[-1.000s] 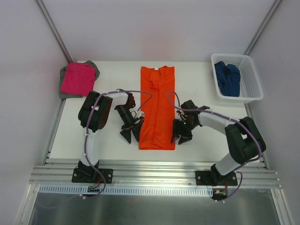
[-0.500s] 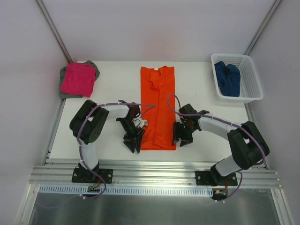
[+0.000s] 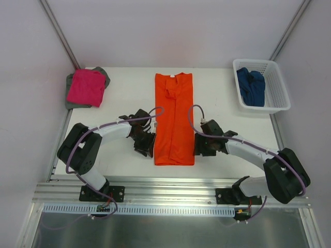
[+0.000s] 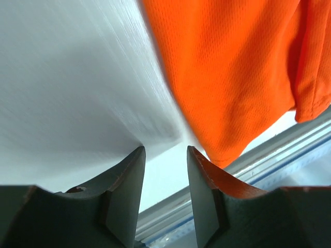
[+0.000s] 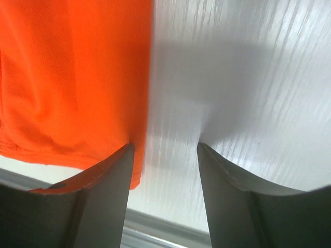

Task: Fold and stack the t-shirts
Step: Fold the tshirt

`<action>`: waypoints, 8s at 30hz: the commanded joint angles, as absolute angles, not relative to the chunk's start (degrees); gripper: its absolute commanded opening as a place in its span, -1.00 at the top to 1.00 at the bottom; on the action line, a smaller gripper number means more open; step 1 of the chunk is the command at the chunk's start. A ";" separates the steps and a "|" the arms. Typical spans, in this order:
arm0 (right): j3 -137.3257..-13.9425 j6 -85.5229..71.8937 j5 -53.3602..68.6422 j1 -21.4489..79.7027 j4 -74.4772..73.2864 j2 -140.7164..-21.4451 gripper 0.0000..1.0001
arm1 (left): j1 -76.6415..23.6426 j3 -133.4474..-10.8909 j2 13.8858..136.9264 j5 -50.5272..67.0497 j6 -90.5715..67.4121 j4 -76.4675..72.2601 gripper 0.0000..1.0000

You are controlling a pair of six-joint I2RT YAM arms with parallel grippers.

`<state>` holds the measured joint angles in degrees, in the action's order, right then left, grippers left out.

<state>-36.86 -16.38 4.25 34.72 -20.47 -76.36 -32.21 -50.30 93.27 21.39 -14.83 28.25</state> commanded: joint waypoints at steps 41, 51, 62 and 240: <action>-37.18 -23.91 12.48 39.11 -23.47 -77.26 -0.14 | -36.30 -47.19 88.86 25.84 -17.58 24.17 0.21; -37.79 -23.03 13.01 39.02 -21.71 -78.49 -0.10 | -38.14 -50.89 91.93 26.11 -18.02 24.26 0.24; -37.97 -21.89 14.32 38.85 -19.60 -79.37 0.35 | -38.85 -51.68 93.34 26.46 -18.02 24.26 0.79; -79.64 -11.34 16.87 18.19 -18.19 -99.59 -0.93 | -22.06 -94.06 105.06 21.45 -9.66 32.78 -0.98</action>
<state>-80.44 -10.28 15.94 17.74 -17.45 -107.24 -20.38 -96.66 114.72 24.53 -9.13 32.38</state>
